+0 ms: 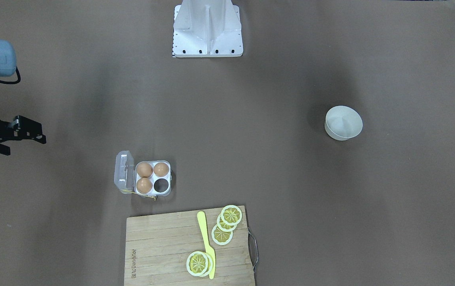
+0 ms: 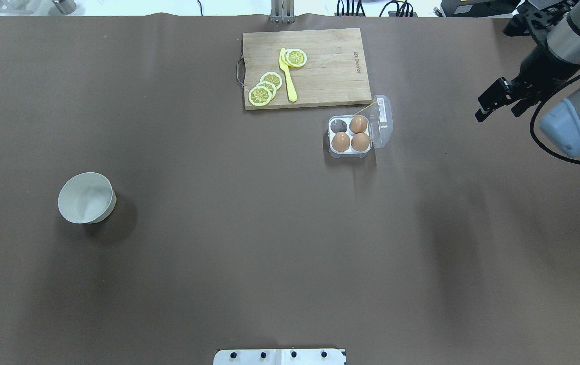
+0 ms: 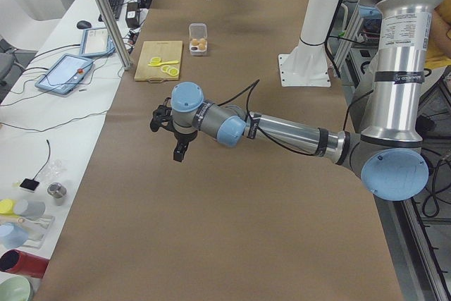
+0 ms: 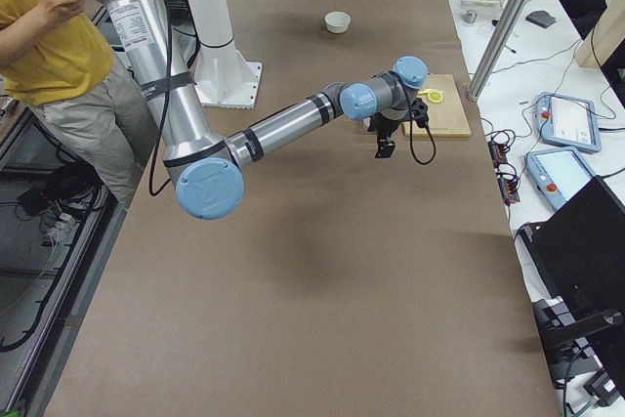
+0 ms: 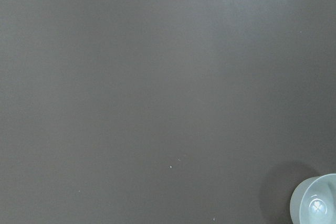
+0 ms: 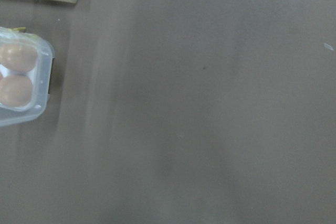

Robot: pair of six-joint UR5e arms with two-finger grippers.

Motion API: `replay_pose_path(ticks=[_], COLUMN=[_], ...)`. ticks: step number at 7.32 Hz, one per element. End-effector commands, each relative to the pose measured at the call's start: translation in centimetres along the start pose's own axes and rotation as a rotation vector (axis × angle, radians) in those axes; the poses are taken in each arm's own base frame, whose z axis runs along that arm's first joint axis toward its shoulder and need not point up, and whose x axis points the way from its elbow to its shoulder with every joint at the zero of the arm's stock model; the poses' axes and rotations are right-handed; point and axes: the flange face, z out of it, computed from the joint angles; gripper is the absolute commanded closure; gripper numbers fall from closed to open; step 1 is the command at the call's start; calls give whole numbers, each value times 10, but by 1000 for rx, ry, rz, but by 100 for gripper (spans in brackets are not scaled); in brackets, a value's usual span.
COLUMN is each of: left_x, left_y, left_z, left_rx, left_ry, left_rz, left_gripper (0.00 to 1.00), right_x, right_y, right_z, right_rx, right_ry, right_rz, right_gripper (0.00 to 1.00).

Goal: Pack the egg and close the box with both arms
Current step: 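Move the right gripper toward the open clear lid of the egg box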

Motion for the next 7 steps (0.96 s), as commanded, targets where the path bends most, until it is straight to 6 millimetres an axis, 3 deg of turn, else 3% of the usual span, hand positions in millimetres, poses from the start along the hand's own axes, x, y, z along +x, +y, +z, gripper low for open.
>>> replay_pose_path(ticks=[1, 3, 4, 5, 6, 7], left_x=[2, 4, 4, 6, 7, 7], left_y=[0, -1, -1, -1, -1, -2], left_z=[-2, -2, -4, -5, -6, -6], left_rx=[4, 4, 7, 10, 11, 12], left_ry=[1, 2, 2, 2, 3, 3], left_rz=[4, 7, 9, 12, 13, 14], left_gripper=[3, 3, 3, 3, 3, 3], right_x=[-11, -5, -14, -30, -37, -43], right_y=[-26, -30, -34, -48, -53, -59], right_z=[29, 45, 43, 45, 56, 56], right_rx=[-4, -12, -16, -24, -45, -57], right_ry=[-16, -26, -45, -65, -74, -111], right_rz=[-50, -55, -57, -24, -22, -27], right_gripper=[1, 1, 32, 56, 88, 95])
